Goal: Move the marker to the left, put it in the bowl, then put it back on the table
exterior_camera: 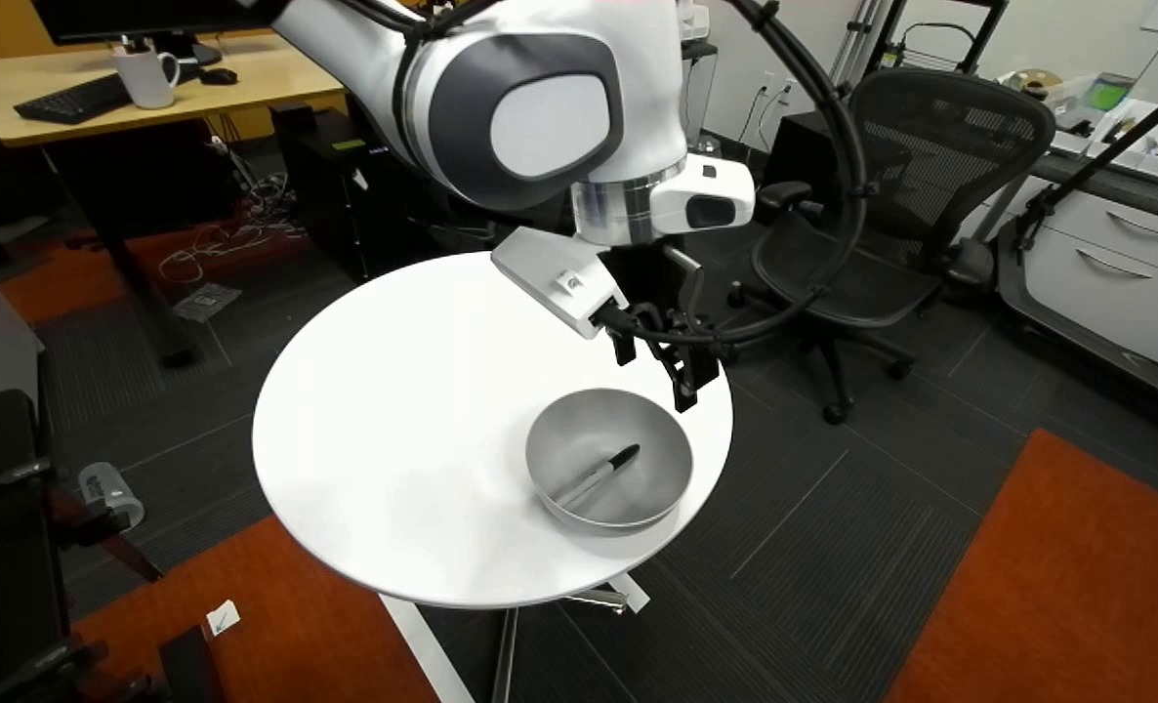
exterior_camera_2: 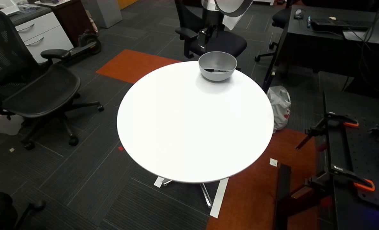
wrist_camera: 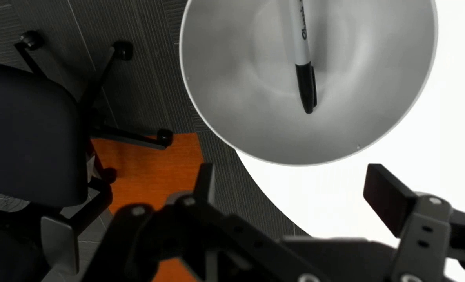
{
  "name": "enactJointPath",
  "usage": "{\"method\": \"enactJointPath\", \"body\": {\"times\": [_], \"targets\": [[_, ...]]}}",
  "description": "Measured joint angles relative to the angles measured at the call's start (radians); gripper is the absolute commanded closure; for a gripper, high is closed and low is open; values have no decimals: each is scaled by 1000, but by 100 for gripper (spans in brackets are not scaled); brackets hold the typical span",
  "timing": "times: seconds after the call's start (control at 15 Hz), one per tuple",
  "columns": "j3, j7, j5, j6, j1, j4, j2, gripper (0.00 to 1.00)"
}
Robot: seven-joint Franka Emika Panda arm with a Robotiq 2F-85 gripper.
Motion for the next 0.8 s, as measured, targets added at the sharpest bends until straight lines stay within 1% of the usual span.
{"method": "enactJointPath", "body": {"times": [0.13,0.27,0.4,0.67,0.8], "targets": [[7,-16,0,0,-5,-1,0,0],[21,-59,0,0,-15,-4,0,0],[42,-127,0,0,-30,-7,0,0],[100,-297,1,0,-82,-15,-1,0],[116,-355,1,-6,-99,-18,-1,0]]}}
